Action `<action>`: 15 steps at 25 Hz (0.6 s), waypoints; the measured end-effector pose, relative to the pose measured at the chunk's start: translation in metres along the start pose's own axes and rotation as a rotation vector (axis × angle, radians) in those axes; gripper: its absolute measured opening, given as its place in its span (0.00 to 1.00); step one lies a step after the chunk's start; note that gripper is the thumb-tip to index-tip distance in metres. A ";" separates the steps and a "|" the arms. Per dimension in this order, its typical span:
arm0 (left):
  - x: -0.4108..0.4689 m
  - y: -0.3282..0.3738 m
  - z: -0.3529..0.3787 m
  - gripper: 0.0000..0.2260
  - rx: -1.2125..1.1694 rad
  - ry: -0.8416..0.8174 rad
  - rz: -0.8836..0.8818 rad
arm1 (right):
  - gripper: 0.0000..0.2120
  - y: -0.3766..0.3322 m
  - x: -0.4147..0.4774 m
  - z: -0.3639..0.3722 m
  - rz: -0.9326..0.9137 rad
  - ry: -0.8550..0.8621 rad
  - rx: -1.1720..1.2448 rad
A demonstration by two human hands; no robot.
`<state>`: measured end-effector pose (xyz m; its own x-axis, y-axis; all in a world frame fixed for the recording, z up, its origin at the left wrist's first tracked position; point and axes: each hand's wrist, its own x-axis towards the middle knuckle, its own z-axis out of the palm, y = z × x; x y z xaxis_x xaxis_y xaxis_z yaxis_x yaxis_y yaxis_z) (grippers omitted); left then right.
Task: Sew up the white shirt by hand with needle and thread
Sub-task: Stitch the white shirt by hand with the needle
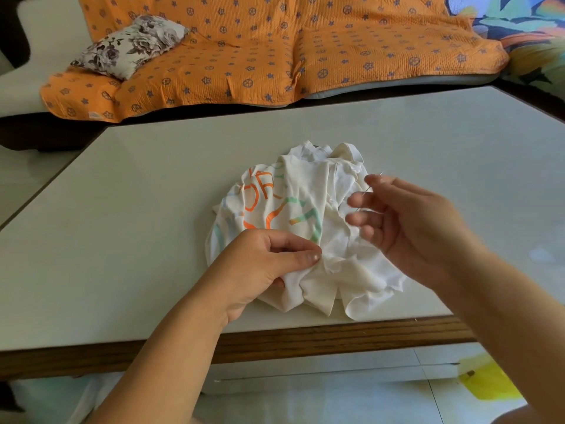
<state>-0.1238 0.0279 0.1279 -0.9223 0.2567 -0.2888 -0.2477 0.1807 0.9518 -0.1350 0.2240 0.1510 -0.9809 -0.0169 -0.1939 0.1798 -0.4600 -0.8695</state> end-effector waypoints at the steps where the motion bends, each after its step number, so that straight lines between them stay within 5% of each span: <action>1: 0.000 0.000 0.000 0.03 0.003 -0.005 0.002 | 0.06 -0.004 0.003 -0.004 0.026 -0.002 0.099; 4: 0.001 0.001 -0.001 0.06 -0.006 -0.007 0.003 | 0.08 -0.007 0.014 -0.015 -0.028 0.019 0.151; 15: 0.000 0.002 0.000 0.08 -0.028 -0.027 0.017 | 0.08 -0.007 0.033 -0.051 -0.439 0.367 -0.566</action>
<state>-0.1243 0.0277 0.1295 -0.9182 0.2848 -0.2753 -0.2410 0.1501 0.9589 -0.1649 0.2720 0.1274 -0.9016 0.3986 0.1678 -0.1096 0.1648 -0.9802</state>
